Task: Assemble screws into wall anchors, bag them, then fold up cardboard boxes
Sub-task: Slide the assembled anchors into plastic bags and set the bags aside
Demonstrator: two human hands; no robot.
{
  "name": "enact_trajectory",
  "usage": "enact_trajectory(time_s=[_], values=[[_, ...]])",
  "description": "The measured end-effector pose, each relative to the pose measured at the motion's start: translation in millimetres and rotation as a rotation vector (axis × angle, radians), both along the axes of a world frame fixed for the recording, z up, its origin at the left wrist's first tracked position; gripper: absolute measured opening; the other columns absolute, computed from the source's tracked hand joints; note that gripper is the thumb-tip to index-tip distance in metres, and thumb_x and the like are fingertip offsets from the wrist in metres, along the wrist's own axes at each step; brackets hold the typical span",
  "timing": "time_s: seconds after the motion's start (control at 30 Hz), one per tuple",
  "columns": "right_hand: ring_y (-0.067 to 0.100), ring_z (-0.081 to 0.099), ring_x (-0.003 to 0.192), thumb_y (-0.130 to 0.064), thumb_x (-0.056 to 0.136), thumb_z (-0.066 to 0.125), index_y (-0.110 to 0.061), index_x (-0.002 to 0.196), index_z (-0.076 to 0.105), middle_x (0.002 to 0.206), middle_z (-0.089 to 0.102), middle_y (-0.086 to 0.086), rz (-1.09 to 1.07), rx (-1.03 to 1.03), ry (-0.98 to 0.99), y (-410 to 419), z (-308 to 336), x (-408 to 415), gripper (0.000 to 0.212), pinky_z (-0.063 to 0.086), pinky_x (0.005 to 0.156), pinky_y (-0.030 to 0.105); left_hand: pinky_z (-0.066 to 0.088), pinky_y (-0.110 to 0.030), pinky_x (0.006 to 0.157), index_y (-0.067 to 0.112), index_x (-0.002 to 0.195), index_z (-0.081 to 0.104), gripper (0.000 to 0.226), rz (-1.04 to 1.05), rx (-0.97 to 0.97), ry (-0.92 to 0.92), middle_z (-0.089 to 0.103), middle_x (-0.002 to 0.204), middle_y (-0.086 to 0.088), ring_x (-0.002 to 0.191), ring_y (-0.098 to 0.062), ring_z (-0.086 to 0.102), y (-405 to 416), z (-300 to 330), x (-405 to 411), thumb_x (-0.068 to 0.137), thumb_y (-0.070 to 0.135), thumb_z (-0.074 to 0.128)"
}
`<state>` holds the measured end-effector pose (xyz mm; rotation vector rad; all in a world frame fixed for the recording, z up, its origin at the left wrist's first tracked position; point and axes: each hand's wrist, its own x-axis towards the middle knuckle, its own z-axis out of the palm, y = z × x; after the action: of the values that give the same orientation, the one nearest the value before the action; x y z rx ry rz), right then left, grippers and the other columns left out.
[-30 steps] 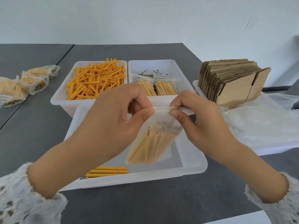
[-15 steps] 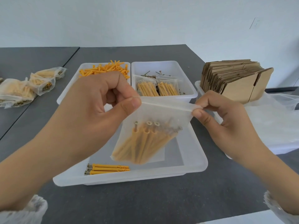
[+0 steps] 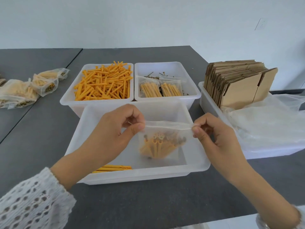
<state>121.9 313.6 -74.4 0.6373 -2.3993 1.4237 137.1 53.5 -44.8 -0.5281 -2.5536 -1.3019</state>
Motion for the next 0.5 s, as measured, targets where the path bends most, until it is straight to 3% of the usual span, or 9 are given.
enact_trajectory(time_s=[0.2,0.4,0.5], values=[[0.014,0.059,0.083,-0.038,0.093,0.049,-0.024,0.086,0.059,0.082,0.061,-0.012,-0.077,0.018,-0.031,0.1,-14.4,2.4,0.018,0.048,0.069,0.021,0.049,-0.025,0.080,0.023,0.090,0.061,0.012,-0.023,-0.154,0.072,0.062,0.088,0.014,0.090,-0.009,0.059,2.7,-8.2,-8.2,0.092,0.012,0.066],[0.015,0.060,0.086,-0.040,0.092,0.052,-0.029,0.089,0.060,0.087,0.062,-0.013,-0.037,0.005,-0.049,-0.2,-16.4,4.5,0.015,0.051,0.072,0.020,0.038,-0.007,0.074,0.020,0.088,0.068,0.008,-0.093,-0.198,0.137,0.060,0.087,0.013,0.086,0.003,0.056,18.9,-6.1,-11.2,0.087,0.014,0.074],[0.015,0.058,0.087,-0.031,0.091,0.060,-0.029,0.092,0.062,0.090,0.062,-0.015,-0.013,0.019,-0.051,-2.0,-16.6,4.9,0.004,0.047,0.071,0.015,0.036,-0.006,0.074,0.020,0.086,0.067,0.009,-0.095,-0.217,0.155,0.059,0.084,0.013,0.083,0.003,0.055,25.2,-6.2,-12.8,0.088,0.013,0.073]])
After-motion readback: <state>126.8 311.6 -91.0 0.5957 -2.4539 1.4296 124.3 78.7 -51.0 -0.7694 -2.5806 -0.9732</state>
